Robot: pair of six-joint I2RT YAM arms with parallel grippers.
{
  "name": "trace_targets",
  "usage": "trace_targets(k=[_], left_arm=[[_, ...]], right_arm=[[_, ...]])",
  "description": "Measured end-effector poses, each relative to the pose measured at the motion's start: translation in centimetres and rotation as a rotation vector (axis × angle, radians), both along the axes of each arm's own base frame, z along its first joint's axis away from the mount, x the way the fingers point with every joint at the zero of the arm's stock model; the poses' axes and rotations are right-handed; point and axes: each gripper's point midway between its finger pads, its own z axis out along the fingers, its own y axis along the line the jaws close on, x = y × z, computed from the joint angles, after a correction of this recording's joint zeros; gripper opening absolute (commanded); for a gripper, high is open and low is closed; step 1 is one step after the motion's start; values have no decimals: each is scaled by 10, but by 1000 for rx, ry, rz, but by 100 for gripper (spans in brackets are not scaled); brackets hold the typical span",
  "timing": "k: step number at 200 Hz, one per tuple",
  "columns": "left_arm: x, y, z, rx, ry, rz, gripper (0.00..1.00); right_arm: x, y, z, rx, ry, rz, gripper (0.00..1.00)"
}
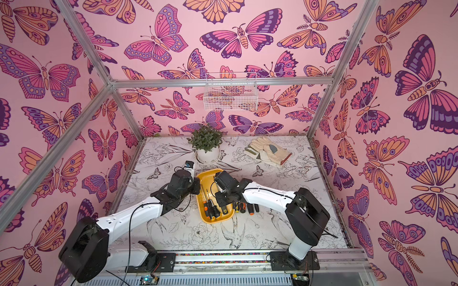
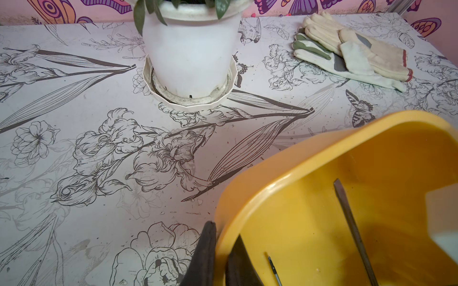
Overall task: Take out the screwdriver from the storage box
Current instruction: Pick up the screwdriver from the storage box, then place the screwdriver at the center of the board.
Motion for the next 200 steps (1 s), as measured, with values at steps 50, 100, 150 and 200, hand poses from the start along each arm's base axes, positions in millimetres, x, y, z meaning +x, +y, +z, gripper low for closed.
trace_targets(k=[50, 100, 150, 200], left_arm=[[0, 0, 0, 0, 0, 0, 0], [0, 0, -2, 3, 5, 0, 0], [0, 0, -2, 3, 5, 0, 0], [0, 0, -2, 3, 5, 0, 0]], right_arm=[[2, 2, 22, 72, -12, -11, 0], [6, -4, 51, 150, -42, -31, 0], [8, -21, 68, 184, -62, -70, 0], [12, -48, 84, 164, -105, -126, 0]])
